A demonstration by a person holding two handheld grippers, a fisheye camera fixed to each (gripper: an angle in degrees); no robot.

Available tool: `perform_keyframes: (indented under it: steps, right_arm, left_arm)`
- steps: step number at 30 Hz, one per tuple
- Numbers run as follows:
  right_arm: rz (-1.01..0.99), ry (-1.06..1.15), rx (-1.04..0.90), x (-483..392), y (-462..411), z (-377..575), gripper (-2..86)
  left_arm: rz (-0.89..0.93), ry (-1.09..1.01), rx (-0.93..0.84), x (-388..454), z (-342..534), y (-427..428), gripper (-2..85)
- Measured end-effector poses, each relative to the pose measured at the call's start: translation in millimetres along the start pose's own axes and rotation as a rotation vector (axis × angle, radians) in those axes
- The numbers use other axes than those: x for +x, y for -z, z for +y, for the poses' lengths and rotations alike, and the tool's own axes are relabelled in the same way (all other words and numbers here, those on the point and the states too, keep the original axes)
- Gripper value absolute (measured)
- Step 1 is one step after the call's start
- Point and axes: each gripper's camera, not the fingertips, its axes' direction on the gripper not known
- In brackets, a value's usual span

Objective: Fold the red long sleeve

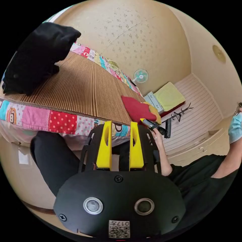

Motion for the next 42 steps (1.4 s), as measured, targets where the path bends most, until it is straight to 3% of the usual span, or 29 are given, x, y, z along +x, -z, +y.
perform_keyframes:
  steps: [2, 3, 5, 9, 12, 15, 18, 20, 23, 25, 29, 35, 42]
  right_arm:
    - [-0.027, 0.06, -0.126, -20.5, -41.8, 34.1, 1.1]
    - [-0.135, 0.108, -0.207, -29.8, -59.6, 53.6, 1.0]
    - [-0.214, 0.125, -0.212, -35.4, -59.9, 74.7, 1.2]
    - [-0.024, 0.194, 0.049, -24.4, 7.7, 67.1, 3.9]
    - [0.112, 0.098, 0.252, 17.3, 51.3, 33.2, 7.7]
    - [0.155, -0.03, 0.247, 70.1, 43.4, -5.6, 8.6]
    - [0.033, -0.064, 0.075, 98.6, -3.7, -33.3, 6.1]
    - [0.002, -0.063, 0.141, 85.4, -0.2, -29.5, 4.6]
    - [-0.07, 0.175, 0.297, 17.7, 26.5, -12.1, 3.8]
    - [-0.211, 0.334, 0.224, -29.8, 17.4, -5.2, 3.7]
    - [-0.249, 0.478, 0.079, -67.5, -18.8, 23.1, 3.6]
    - [-0.391, 0.55, -0.083, -78.9, -35.1, 74.0, 3.6]
    - [-0.441, 0.553, -0.167, -63.4, -35.6, 91.0, 3.5]
  left_arm:
    - [0.066, 0.041, -0.028, -7.8, 1.8, -24.5, 11.3]
    - [0.092, 0.058, -0.043, -10.2, 2.2, -36.2, 11.3]
    - [0.092, 0.057, -0.065, -8.8, 0.5, -46.2, 11.3]
    - [0.003, 0.008, -0.099, -3.4, -11.3, -45.8, 11.3]
    - [-0.013, 0.003, -0.079, -7.8, -23.0, -40.7, 11.4]
    - [0.015, 0.003, -0.046, -9.9, -34.0, -41.2, 11.4]
    - [0.036, -0.02, -0.037, -3.9, -41.6, -48.6, 11.4]
    - [0.044, -0.038, -0.046, 0.2, -46.0, -53.2, 11.5]
    - [0.073, -0.066, -0.064, 2.8, -57.7, -57.4, 11.9]
    - [0.138, -0.118, -0.112, 5.0, -71.1, -65.4, 13.1]
    - [0.253, -0.134, -0.143, -1.5, -103.1, -75.6, 16.2]
    - [0.071, -0.095, -0.071, -29.0, -148.7, -53.3, 18.5]
    - [-0.066, 0.254, -0.035, -158.9, -147.6, -4.9, 19.4]
